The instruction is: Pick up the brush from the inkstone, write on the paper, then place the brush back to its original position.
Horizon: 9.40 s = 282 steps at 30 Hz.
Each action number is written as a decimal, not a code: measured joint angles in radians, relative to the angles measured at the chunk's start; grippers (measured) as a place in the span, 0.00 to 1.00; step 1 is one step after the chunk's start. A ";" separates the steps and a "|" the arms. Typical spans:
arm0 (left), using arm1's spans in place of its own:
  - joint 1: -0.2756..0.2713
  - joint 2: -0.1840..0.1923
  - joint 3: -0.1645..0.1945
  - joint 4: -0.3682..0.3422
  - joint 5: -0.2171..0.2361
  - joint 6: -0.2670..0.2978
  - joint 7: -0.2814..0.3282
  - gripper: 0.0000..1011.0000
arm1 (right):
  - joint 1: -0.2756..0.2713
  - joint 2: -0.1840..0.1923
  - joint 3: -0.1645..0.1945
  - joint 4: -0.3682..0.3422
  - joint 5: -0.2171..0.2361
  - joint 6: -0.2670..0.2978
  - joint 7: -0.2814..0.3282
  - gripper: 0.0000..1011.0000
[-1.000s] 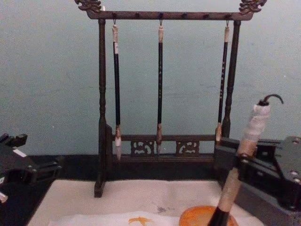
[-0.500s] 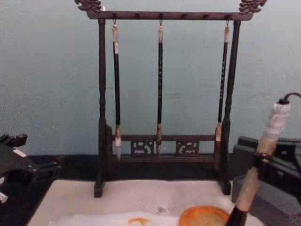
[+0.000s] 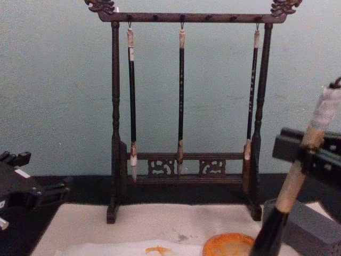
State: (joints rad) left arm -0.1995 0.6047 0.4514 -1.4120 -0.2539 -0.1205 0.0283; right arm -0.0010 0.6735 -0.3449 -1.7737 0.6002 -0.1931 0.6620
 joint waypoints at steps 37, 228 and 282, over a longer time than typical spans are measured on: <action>0.000 0.000 0.000 0.000 0.000 0.000 0.000 1.00 | 0.278 -0.242 0.084 0.347 0.458 0.435 -0.333 0.17; 0.000 0.000 0.000 0.000 0.000 0.000 0.000 1.00 | 0.293 -0.034 -0.331 0.298 -0.254 0.069 -0.682 0.99; 0.000 0.000 0.000 0.000 0.000 0.000 0.000 1.00 | 0.293 -0.037 -0.329 0.303 -0.264 0.074 -0.684 0.99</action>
State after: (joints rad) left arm -0.1995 0.6047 0.4514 -1.4120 -0.2539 -0.1206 0.0283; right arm 0.2924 0.6361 -0.6741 -1.4708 0.3365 -0.1188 -0.0220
